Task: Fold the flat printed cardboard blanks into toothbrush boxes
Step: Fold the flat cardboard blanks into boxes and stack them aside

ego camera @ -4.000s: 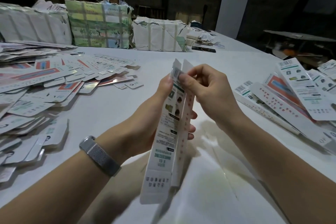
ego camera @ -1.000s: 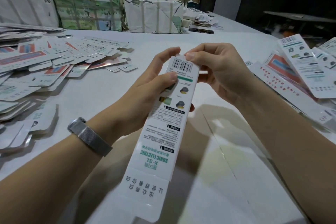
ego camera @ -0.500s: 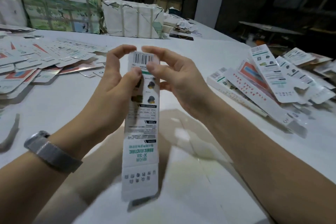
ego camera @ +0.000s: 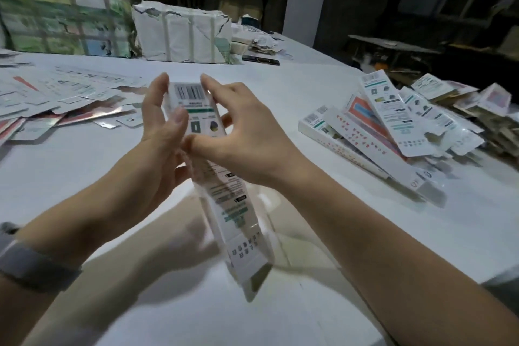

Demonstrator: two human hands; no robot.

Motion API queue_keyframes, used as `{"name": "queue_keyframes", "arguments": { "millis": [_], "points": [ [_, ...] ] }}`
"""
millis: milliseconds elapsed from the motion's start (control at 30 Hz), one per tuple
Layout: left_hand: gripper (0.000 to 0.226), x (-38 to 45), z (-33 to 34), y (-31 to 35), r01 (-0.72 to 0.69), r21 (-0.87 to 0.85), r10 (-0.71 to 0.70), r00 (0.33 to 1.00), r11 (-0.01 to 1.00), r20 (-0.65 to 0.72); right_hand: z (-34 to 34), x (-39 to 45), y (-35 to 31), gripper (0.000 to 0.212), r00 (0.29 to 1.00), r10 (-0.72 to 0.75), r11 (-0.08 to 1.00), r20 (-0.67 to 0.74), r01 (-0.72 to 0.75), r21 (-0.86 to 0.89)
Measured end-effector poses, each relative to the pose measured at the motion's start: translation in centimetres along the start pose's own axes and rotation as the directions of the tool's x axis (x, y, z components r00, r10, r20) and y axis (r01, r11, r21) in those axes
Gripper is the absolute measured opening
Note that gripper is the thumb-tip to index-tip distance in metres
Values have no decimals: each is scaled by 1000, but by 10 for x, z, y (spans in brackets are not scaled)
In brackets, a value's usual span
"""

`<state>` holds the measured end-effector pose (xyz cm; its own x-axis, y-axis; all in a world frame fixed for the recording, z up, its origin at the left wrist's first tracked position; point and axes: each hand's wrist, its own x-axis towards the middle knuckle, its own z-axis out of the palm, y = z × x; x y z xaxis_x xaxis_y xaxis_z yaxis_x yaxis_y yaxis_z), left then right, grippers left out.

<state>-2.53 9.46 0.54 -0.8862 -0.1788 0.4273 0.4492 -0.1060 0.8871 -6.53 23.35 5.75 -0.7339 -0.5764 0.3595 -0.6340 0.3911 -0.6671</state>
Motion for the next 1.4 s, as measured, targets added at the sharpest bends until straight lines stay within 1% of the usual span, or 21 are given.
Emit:
{"name": "queue_keyframes", "arguments": {
  "millis": [33,100,167,233,300,400,500,567,633,700,800,900,933,1000,1067,1133,1167,1233,1300,1333,1400],
  "points": [
    [75,1,-1,1,61,-30,-60,997,998,44,-2,-1,-1,89,1000,4,1000,2,-4,-27],
    [80,-2,-8,2,102,-67,-93,989,993,117,-14,1,-1,86,999,17,997,-42,-20,-74],
    [70,1,-19,0,82,-74,-80,996,994,29,-36,7,5,77,986,48,985,-159,-73,-155],
    [53,6,-28,-2,60,-59,-61,998,996,-28,-64,12,17,60,954,99,941,-285,-182,-284],
    [43,7,-31,-4,50,-19,-51,998,999,-29,-91,15,36,44,908,172,859,-381,-328,-394],
    [52,5,-31,-7,55,44,-56,998,997,11,-125,19,77,27,824,255,677,-505,-525,-516],
    [61,2,-30,-11,51,135,-57,997,990,44,-134,22,107,29,757,358,537,-547,-646,-542],
    [61,1,-30,-12,48,168,-60,996,985,64,-133,23,117,29,727,379,514,-572,-680,-524],
    [60,-1,-30,-9,51,186,-65,995,981,73,-131,25,118,29,749,327,509,-577,-654,-560],
    [55,-2,-28,-6,60,204,-76,994,977,73,-127,26,111,32,790,232,579,-568,-581,-572],
    [30,-6,-22,2,61,220,-73,996,974,47,-107,29,89,32,851,81,799,-518,-367,-476],
    [22,-10,-15,13,93,254,-91,996,963,-19,-65,29,63,22,919,79,970,-387,-159,-181],
    [22,-10,-14,17,110,274,-101,994,955,-46,-50,27,55,19,942,115,991,-317,-129,-24],
    [18,-8,-18,20,142,322,-109,987,936,-118,-21,21,41,18,977,164,956,-135,-124,267],
    [16,-2,-28,21,160,402,-94,979,901,-179,0,14,33,15,992,127,889,12,-119,442],
    [15,3,-44,21,184,585,-69,974,790,-214,15,8,28,15,991,76,818,108,-124,562],
    [15,4,-54,21,202,709,-59,974,676,-221,19,6,26,17,989,57,788,140,-130,601],
    [20,6,-76,22,255,895,-69,967,366,-247,26,1,22,19,982,21,761,188,-138,634],
    [34,6,-96,27,328,944,-56,944,40,-325,31,-3,20,20,976,-3,765,216,-137,630],
    [41,6,-104,31,383,920,-35,922,-87,-387,34,-5,19,21,974,-9,771,225,-136,622],
    [53,4,-120,38,501,834,-39,852,-232,-523,37,-8,18,21,970,-13,784,242,-140,605]
  ]
}}
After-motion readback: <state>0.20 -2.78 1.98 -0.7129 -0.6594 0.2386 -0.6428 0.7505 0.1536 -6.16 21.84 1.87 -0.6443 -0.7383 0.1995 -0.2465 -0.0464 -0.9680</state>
